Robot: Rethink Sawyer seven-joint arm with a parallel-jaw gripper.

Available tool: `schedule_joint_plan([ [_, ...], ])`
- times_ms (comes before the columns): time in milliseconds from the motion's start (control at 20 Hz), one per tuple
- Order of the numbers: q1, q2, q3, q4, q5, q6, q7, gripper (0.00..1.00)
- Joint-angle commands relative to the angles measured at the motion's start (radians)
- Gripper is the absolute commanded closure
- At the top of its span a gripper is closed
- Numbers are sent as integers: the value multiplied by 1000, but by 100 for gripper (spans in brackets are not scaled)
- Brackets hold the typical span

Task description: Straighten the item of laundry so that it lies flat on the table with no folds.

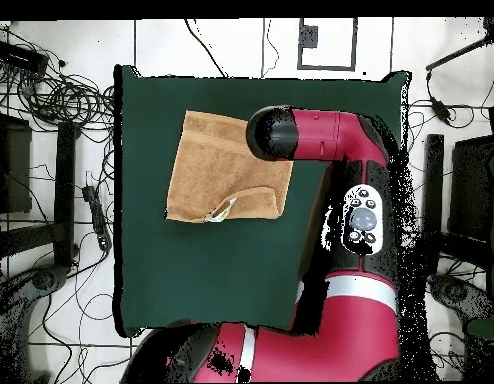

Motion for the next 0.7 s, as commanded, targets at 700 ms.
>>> schedule_joint_plan([
  [700,4,16,110,70,121,195,72,0],
])
